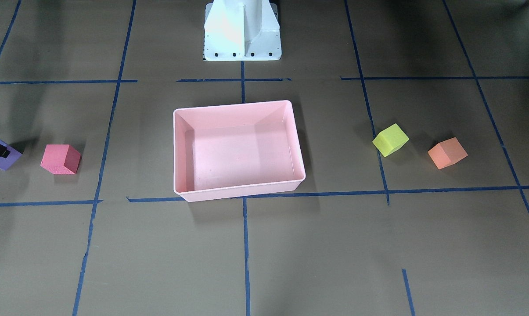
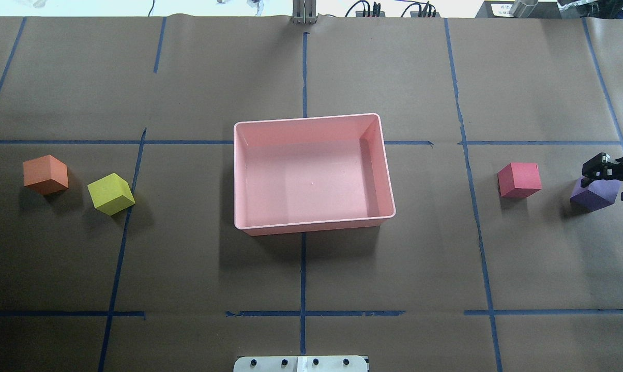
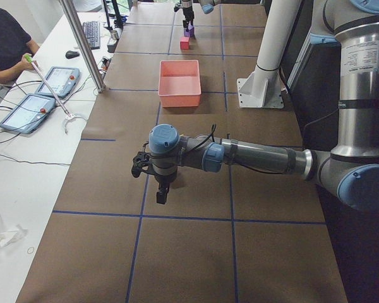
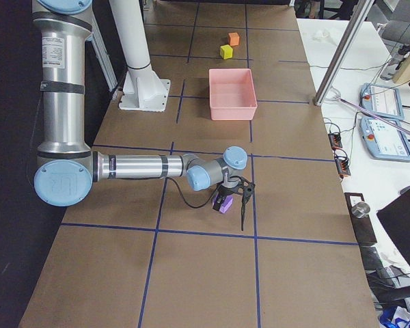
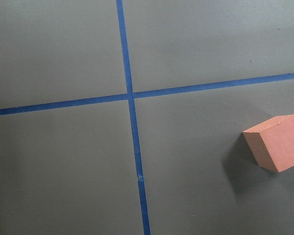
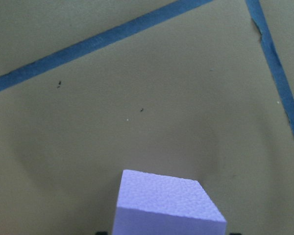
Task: Place blocks into pink bin with both arms
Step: 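Grasp the purple cube with the right gripper while the left arm reaches out, then drop the purple cube into the pink bin while the left gripper grasps the yellow cube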
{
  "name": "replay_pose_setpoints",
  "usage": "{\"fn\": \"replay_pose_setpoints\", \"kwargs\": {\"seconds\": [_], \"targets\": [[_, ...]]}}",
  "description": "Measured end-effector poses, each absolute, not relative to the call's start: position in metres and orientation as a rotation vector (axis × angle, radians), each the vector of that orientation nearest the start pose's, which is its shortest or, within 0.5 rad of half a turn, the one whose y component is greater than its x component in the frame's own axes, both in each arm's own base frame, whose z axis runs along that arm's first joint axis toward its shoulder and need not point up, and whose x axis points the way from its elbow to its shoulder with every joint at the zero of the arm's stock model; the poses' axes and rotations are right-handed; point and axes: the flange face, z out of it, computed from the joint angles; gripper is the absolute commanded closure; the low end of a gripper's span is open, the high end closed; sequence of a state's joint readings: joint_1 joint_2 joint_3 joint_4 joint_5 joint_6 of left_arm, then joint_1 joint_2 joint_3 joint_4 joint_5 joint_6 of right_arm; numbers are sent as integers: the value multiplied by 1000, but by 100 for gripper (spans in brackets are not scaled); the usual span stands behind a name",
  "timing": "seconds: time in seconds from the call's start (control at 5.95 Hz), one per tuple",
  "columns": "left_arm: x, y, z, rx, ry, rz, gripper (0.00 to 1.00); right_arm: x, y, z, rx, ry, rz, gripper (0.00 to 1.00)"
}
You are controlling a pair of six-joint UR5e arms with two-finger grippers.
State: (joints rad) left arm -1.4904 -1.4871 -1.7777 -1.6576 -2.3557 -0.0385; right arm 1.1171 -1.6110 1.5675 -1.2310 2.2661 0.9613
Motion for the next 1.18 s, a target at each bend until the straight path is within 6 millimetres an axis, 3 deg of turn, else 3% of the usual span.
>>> {"fn": "replay_pose_setpoints", "kwargs": {"seconds": [0.17, 0.34, 0.67, 1.01, 1.18], "targets": [[-2, -474, 582, 156, 803, 132, 0, -154, -476, 644, -228, -712, 394, 98], [38, -478, 572, 136, 823, 119, 0, -157, -482, 623, -198, -734, 388, 98], [117, -485, 535, 65, 886, -8, 0, -163, -498, 530, -69, -835, 333, 98], [191, -481, 492, -49, 958, -185, 0, -167, -497, 430, 27, -954, 321, 96], [231, -478, 471, -116, 979, -254, 0, -186, -496, 381, 26, -1018, 347, 96]]}}
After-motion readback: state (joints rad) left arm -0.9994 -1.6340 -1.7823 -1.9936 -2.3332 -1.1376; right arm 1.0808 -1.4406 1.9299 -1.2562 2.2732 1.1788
